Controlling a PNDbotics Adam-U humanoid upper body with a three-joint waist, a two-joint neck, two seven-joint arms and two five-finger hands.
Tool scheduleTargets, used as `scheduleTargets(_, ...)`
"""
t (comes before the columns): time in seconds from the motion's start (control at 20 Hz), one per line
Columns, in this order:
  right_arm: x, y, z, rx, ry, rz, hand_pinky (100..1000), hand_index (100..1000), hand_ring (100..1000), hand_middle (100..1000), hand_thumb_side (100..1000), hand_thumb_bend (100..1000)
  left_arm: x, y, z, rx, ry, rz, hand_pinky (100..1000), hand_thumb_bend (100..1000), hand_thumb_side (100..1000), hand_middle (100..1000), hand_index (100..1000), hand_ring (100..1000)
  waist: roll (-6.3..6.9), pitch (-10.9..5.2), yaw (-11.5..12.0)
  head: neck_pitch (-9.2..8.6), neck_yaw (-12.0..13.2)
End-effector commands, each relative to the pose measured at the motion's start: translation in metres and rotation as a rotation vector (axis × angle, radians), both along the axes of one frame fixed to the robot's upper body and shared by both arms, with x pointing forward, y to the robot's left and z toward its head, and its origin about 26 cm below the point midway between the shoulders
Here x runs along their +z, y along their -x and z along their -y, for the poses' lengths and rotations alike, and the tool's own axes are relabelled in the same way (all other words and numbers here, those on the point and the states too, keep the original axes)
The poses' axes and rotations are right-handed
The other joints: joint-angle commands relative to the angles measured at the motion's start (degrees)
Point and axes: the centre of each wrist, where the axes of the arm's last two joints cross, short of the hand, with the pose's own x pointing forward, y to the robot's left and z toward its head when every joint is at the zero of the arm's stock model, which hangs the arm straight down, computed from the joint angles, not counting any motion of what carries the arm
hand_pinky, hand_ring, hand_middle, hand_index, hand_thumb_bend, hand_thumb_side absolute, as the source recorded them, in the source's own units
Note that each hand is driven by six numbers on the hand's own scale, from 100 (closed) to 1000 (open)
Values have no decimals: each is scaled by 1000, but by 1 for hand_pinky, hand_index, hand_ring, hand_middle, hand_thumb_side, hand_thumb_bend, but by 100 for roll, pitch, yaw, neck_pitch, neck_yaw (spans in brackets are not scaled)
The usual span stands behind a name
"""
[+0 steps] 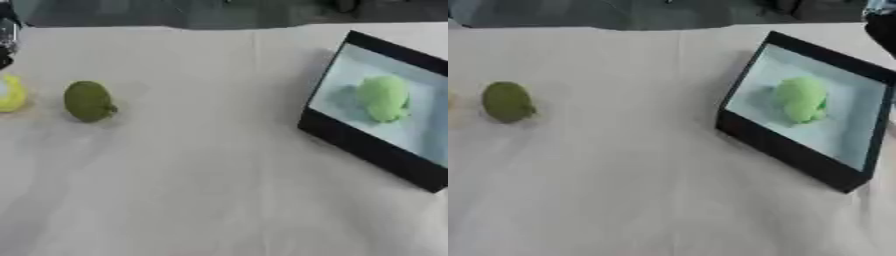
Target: Pick up the objects with one hand, pass them to the other hand, and then place them into the box on the other side of the table.
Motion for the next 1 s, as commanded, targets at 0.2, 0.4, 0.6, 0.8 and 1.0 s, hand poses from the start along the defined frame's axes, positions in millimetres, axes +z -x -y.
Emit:
scheduleTargets(0.2,7,2,-2,18,26,11,757,700,810,774,228,231,15,-28,-33,88,-31,-134,835,142,367,753,904,798,107,-243,-24,-19,114)
scheduleTargets(0.4,6,1,-4,26,28,0,756,696,806,770,229,233,18,-50,-47,96,-42,-262,842,157,413,755,908,806,119,-254,-29,10,274)
scheduleTargets(0.6,5,0,-6,37,33,-11,755,696,804,768,229,235,21,-69,-61,111,-48,-369,857,214,399,767,916,821,117,-261,-39,14,395)
scheduleTargets(0.8,3,0,-7,40,33,-19,755,695,802,766,231,237,22,-79,-77,152,-91,-454,875,337,327,779,921,839,129,-257,-35,17,473)
scheduleTargets(1.0,2,-1,-7,38,33,-24,755,693,800,764,231,239,22,-84,-89,155,-157,-542,889,463,320,794,933,856,129,-255,-31,6,524)
